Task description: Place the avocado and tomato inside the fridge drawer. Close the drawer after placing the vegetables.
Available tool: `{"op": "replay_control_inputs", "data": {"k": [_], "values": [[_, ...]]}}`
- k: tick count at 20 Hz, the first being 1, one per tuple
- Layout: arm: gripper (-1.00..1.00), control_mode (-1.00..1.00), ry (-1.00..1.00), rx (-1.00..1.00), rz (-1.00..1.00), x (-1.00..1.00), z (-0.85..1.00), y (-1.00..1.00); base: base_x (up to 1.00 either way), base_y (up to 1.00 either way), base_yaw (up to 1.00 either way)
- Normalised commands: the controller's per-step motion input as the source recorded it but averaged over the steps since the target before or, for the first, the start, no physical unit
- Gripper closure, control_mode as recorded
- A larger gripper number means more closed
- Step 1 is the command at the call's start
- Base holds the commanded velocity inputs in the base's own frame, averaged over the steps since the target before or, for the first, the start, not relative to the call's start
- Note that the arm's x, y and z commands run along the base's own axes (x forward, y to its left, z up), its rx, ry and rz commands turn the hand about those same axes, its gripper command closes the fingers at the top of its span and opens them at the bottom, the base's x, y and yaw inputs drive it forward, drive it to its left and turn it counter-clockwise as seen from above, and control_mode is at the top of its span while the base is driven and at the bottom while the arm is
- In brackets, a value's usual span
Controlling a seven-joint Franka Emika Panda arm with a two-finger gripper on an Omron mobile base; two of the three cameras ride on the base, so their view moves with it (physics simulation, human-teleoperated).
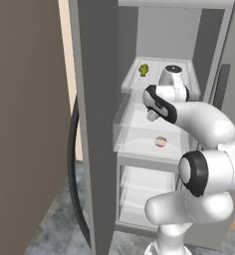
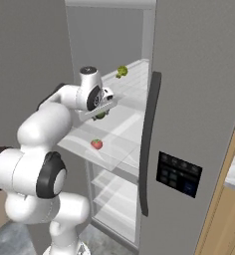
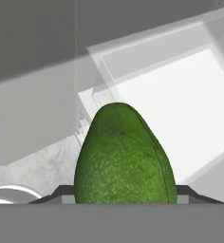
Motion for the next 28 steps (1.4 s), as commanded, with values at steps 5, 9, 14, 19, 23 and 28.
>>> {"op": "replay_control_inputs", "data": {"k": [5,9,14,19,23,28], "values": [[1.0,-1.0,0.05,0.01,0.0,0.37,-0.41,0.0,0.0,0.0,0.0],[1.0,-1.0,0.04,0.03,0.0,0.09,-0.47,0.0,0.0,0.0,0.0],[1.0,-1.0,0.07,0.03,0.0,0.06,-0.45,0.0,0.0,0.0,0.0],[1.0,-1.0,0.08,0.02,0.0,0.11,-0.42,0.0,0.0,0.0,0.0],[1.0,-1.0,0.09,0.04,0.0,0.02,-0.38,0.0,0.0,0.0,0.0],[1.0,-1.0,0.1,0.03,0.0,0.0,-0.43,0.0,0.0,0.0,0.0]]}}
